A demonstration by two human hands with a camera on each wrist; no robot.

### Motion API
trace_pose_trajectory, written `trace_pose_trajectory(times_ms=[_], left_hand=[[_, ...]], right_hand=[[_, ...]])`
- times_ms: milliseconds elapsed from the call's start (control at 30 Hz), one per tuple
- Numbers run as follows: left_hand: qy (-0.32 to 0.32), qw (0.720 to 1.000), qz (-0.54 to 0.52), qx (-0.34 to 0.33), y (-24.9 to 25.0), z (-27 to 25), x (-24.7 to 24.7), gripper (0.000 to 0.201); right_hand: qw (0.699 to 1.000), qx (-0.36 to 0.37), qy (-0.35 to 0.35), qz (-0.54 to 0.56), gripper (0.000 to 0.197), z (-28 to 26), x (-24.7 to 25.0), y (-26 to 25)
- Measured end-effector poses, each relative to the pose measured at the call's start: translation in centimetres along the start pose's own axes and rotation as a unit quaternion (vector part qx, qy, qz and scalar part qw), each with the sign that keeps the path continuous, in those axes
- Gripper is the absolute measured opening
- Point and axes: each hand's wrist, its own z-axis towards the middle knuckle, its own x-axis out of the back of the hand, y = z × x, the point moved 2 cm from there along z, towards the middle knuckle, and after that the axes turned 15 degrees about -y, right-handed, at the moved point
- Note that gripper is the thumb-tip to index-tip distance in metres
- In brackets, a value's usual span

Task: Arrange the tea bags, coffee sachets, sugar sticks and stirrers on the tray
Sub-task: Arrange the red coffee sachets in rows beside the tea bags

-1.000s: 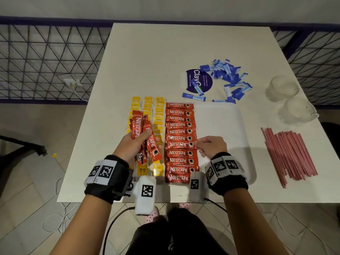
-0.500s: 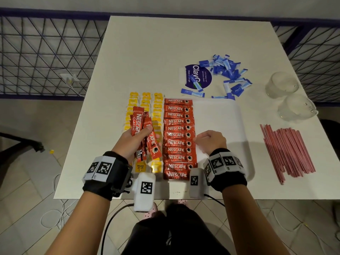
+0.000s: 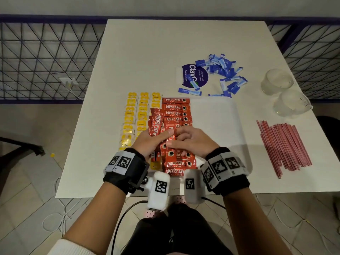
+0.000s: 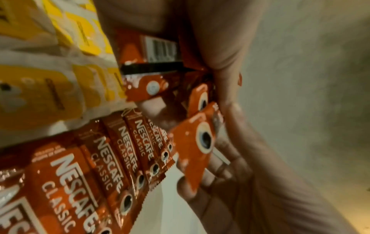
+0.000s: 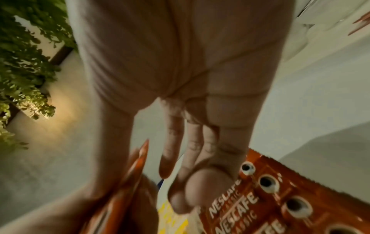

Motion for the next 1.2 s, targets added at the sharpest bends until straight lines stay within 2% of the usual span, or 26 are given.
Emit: trace_pose_trajectory(times_ms=[67,200,267,333,433,567,733,867,967,1033,1100,1200], left_hand=[[0.007,1.0,0.022,-0.001,-0.2,0.2,-0.3,0.022],[0.009,0.999,0.051,0.016,-0.4,0.5,-0.2,0.028],[0.016,0.999,0.041,0.019,-0.4,0.7,0.2,0.023],[0.001,1.0,0.017,0.023,-0.4,0.6,0.2,0.017],[-0.023,1.0,-0.014,0.013,-0.3,0.5,0.0,0.022],[-0.037,0.999,-0.019,0.019,-0.1,0.4,-0.3,0.028],[0.017,0.999,-0.018,0.034,-0.5,0.7,1.0,0.019],[0.034,0.999,-0.018,0.034,-0.4,0.6,1.4,0.013],[0.034,0.999,0.011,0.041,-0.1,0.7,1.4,0.015],[0.068,0.996,0.043,0.046,0.1,0.8,1.7,0.019],[0.103,0.991,0.076,0.049,0.3,0.8,2.1,0.023],[0.11,0.988,0.096,0.051,0.4,0.8,2.3,0.024]], right_hand=[[1.0,-0.005,0.011,0.017,0.05,0.0,-0.2,0.5],[0.996,0.005,0.022,0.084,0.016,-0.7,0.2,0.9],[0.993,0.018,0.034,0.11,0.009,-1.1,0.5,1.0],[0.994,0.021,0.038,0.105,0.008,-1.4,0.7,1.3],[0.997,0.02,0.048,0.054,0.004,-1.7,0.8,1.5],[0.997,0.028,0.037,0.055,0.012,-1.8,0.7,1.5],[0.995,-0.013,0.053,0.08,0.019,-1.4,1.4,2.2],[0.988,0.01,0.09,0.123,0.018,-1.5,2.4,2.2],[0.984,0.012,0.124,0.124,0.016,-1.4,3.2,2.6],[0.984,-0.005,0.134,0.118,0.014,-1.5,3.7,2.9],[0.987,-0.021,0.122,0.104,0.011,-1.6,4.0,3.2],[0.991,-0.058,0.082,0.083,0.007,-1.6,3.8,3.5]])
